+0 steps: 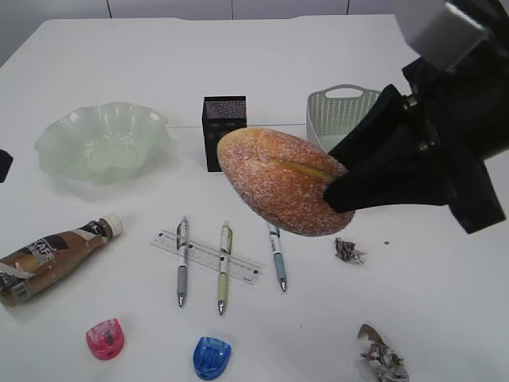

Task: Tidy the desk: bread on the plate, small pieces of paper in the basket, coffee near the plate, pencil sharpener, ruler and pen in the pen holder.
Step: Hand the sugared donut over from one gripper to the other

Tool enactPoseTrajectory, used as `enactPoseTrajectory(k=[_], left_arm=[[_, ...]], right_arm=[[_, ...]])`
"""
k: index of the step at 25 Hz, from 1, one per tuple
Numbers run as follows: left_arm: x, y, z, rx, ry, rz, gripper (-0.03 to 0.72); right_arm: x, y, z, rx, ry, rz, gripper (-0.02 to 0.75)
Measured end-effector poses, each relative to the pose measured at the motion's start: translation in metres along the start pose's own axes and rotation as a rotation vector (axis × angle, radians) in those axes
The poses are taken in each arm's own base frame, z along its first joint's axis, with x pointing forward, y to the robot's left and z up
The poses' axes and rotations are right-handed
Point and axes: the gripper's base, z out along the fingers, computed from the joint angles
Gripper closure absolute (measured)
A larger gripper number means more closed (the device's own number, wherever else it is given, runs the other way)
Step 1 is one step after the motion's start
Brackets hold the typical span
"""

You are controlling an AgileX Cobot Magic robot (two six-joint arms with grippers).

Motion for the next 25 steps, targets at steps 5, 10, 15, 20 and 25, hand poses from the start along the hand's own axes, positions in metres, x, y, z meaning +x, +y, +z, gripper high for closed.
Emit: enactPoseTrajectory(k=[5, 10, 15, 20, 25], left_arm=[[-0.005, -0.022, 0.001, 0.167, -0.056, 0.211, 0.255], [-0.013, -0.053, 0.002, 0.355, -0.161, 0.326, 0.247], [-0.019, -0.070, 0.008, 0.482, -0.219, 0.336, 0.193], [-0.023, -0.074, 0.022, 0.548, -0.216, 0.287, 0.092], [-0.030, -0.076, 0.029, 0.611, -0.265, 0.249, 0.069]], right_arm=[[-0.009, 0.000, 0.007, 0.053, -0.023, -0.004, 0.481], [-0.013, 0.000, 0.008, 0.061, -0.057, 0.013, 0.481], [-0.013, 0.000, 0.008, 0.063, -0.059, 0.015, 0.481], [-0.013, 0.000, 0.008, 0.063, -0.059, 0.015, 0.481], [-0.013, 0.000, 0.008, 0.063, -0.059, 0.003, 0.481]])
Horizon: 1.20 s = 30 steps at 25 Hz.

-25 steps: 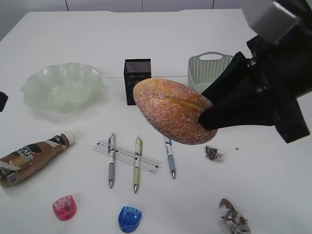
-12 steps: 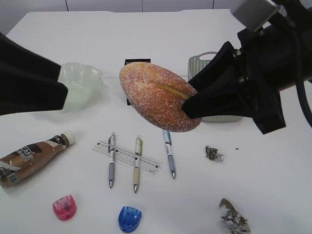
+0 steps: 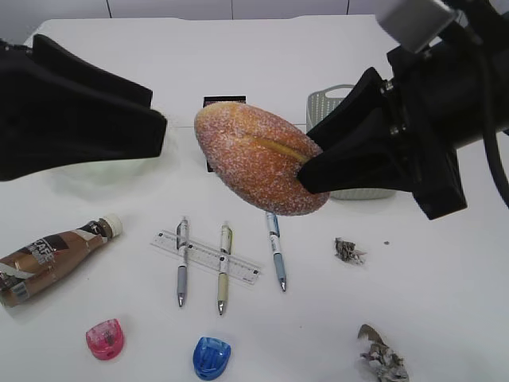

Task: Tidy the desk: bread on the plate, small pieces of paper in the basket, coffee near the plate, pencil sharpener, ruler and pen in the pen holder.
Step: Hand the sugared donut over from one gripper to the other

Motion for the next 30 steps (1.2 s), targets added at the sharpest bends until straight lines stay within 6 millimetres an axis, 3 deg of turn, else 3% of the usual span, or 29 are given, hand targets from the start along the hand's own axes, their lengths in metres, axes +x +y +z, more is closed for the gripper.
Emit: enactPoseTrajectory(k=[17, 30], left_arm=[[0.006, 0.033, 0.031, 0.071, -0.077, -0.113, 0.069], [0.015, 0.044, 0.048, 0.192, -0.091, -0.174, 0.082]], right_arm=[[0.000, 0.000, 0.000, -0.002, 0.000, -0.020, 0.481], [0.000, 0.000, 0.000, -0.004, -0.001, -0.028, 0.482]])
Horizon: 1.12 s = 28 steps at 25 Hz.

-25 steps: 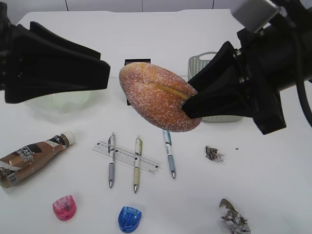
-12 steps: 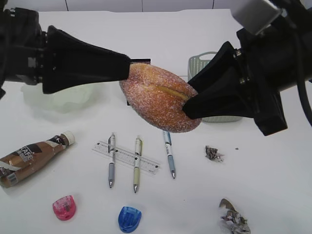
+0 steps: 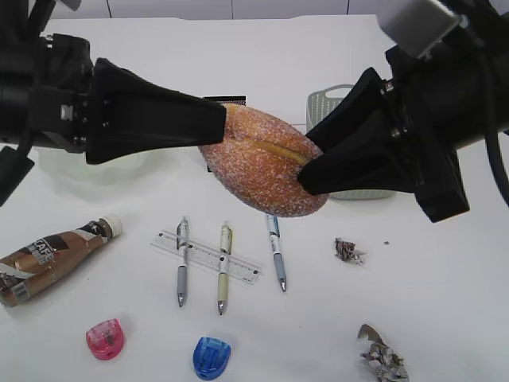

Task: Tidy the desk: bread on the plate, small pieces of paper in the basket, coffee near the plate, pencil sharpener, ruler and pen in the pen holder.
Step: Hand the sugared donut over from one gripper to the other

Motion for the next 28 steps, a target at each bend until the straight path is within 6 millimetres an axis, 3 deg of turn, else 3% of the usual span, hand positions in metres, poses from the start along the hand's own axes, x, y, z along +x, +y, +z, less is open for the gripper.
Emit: enactPoseTrajectory(k=[17, 28], left_arm=[[0.0004, 0.0002, 0.0003, 0.005, 0.001, 0.004, 0.221], [0.0008, 0.0002, 0.0003, 0.004, 0.005, 0.006, 0.529]], right_arm=[[-0.0042, 0.0002, 0.0000, -0.002, -0.048, 0.006, 0.482], [-0.0048, 0.0003, -0.0001, -0.003, -0.054, 0.006, 0.468]])
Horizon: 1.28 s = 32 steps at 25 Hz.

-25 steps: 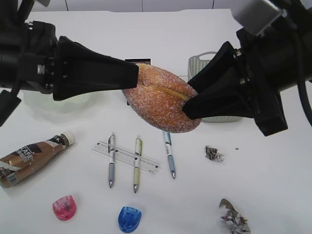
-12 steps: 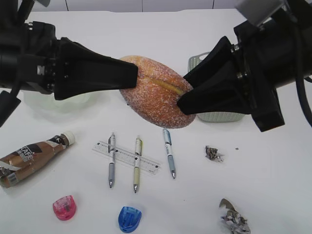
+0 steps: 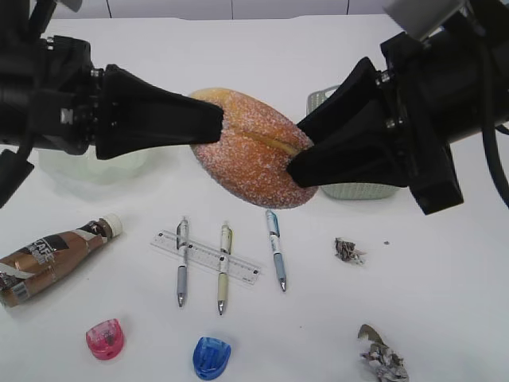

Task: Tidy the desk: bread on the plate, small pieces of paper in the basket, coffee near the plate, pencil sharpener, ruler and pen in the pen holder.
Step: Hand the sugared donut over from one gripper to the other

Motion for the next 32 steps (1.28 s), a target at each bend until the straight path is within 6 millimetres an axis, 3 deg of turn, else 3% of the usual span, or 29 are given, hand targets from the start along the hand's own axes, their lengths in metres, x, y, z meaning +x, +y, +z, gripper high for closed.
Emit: enactPoseTrajectory(k=[7, 11, 19, 26, 32], left_arm=[[0.003, 0.003, 0.000, -0.038, 0.040, 0.043, 0.558], [0.003, 0.005, -0.002, -0.096, 0.051, 0.069, 0.561], [-0.001, 0.010, -0.009, -0.263, 0.057, 0.086, 0.564], [-0.003, 0.034, -0.026, -0.501, 0.049, 0.076, 0.564], [-0.005, 0.059, -0.052, -0.757, 0.037, 0.056, 0.583]], right_arm=[[0.000, -0.001, 0.000, 0.011, 0.001, 0.001, 0.283], [0.003, -0.004, 0.000, 0.047, 0.032, 0.029, 0.218], [0.011, -0.005, -0.001, 0.074, 0.113, 0.228, 0.204], [0.029, -0.005, -0.005, 0.126, 0.312, 0.424, 0.204], [0.045, 0.000, -0.012, 0.136, 0.501, 0.499, 0.204]])
